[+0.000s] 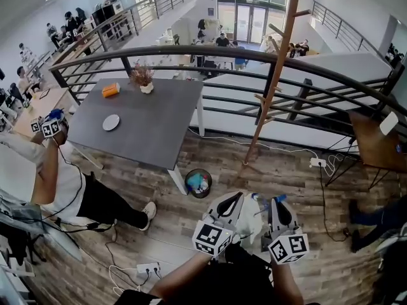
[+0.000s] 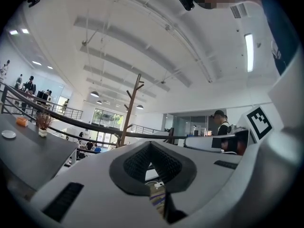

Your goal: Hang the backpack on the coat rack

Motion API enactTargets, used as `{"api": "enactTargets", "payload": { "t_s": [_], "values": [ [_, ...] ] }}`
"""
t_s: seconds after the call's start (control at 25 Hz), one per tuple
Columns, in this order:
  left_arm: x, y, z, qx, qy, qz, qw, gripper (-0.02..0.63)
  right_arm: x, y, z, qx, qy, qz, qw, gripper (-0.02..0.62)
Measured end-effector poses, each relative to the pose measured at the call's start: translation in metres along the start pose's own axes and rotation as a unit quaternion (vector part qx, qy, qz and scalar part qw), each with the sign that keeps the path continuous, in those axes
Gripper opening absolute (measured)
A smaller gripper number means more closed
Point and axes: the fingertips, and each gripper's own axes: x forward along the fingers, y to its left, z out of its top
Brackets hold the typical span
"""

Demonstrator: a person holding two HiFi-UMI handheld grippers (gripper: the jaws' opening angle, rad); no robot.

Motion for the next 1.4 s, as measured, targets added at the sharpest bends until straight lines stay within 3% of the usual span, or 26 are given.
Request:
{"api": "enactTargets", "payload": {
  "t_s": [0.44,0.72,1.4],
  "values": [
    [0.064,0.015,-0.016,-0.006,0.014,0.015,0.9998,0.005,0.039,-0.052,0.002,0.002,0.012,0.012,1.0,0.02],
    [0.115,0.024,-0.007,0.004,0.015,0.026,0.9995,0.005,0.069,-0.086,0.016,0.004,0.01,0.02,1.0,0.02],
    [0.157,0.024,0.005,0.009,0.016,0.052,0.9985,0.005,0.099,-0.123,0.033,0.011,0.007,0.043,0.999,0.02]
  ]
}}
